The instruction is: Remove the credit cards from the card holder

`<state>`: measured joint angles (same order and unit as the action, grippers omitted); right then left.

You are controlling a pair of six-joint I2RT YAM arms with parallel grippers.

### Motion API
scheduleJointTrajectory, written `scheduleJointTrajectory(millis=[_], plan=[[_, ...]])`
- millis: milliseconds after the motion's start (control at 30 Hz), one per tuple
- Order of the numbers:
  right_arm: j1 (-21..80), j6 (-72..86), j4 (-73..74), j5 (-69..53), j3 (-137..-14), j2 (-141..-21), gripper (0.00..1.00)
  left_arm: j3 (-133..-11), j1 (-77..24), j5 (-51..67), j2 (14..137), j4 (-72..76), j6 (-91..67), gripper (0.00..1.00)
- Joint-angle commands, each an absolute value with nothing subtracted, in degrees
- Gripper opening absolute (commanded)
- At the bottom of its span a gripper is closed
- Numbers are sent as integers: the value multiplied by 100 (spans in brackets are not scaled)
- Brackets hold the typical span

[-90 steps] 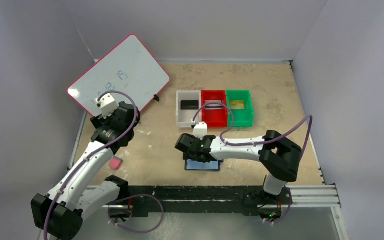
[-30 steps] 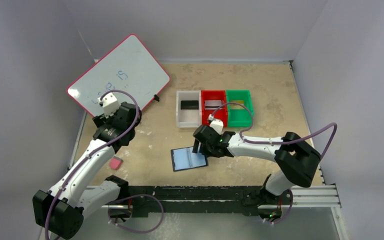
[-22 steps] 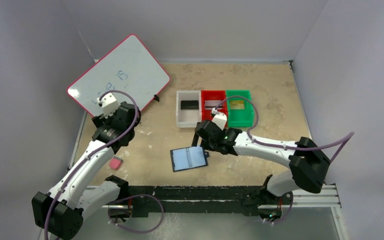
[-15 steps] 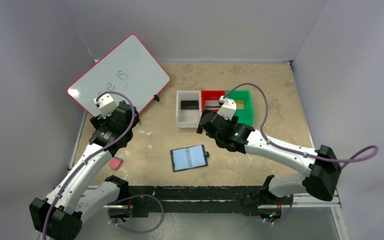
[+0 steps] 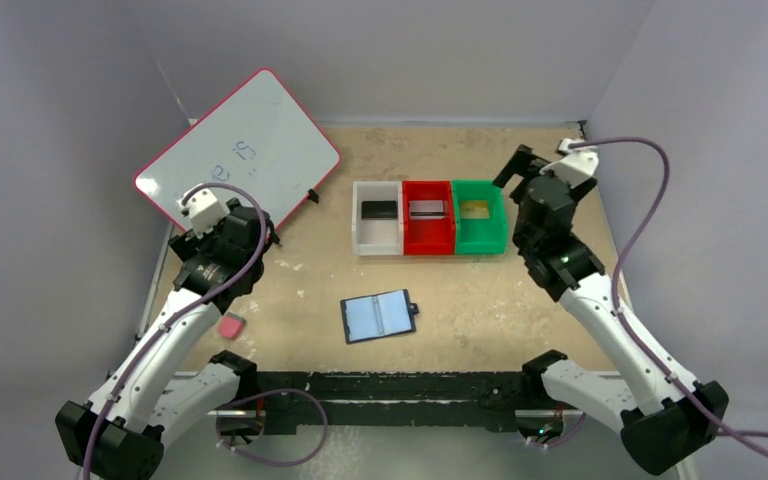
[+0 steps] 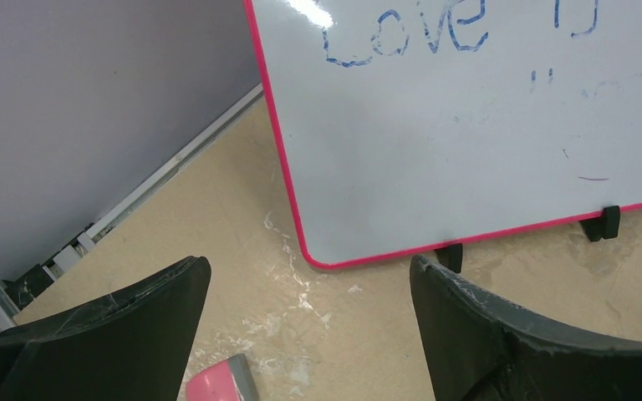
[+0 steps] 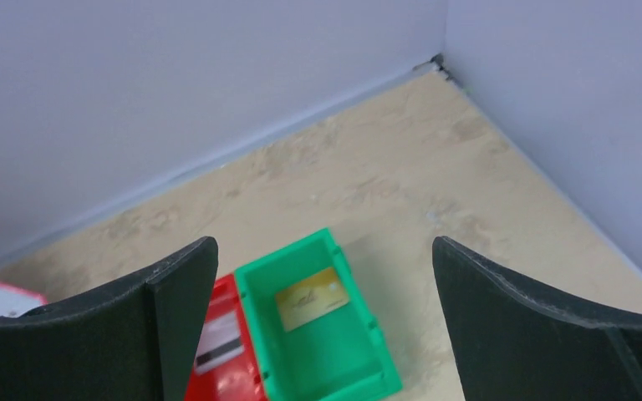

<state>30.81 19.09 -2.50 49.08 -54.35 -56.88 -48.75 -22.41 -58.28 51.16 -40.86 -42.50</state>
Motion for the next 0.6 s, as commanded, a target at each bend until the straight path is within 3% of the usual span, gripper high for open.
scheduleJointTrajectory(millis=[0,67,167,567], plan=[[1955,1613,-174,3103,-5689,-5740,100,-5091,-2220,-6014,5084,-4085,-4355,90],[1374,2066,528,2435,-6103,-6009,100,-5233,-2215,-5679,5136,-4101,-4296,90],[487,2313,456,606,-6116,-6031,100,-5893,-2216,-5465,5370,-4536,-4352,90],[422,1722,1280,575,-6931,-5743,99,-7596,-2215,-5729,5531,-5006,-3159,89]])
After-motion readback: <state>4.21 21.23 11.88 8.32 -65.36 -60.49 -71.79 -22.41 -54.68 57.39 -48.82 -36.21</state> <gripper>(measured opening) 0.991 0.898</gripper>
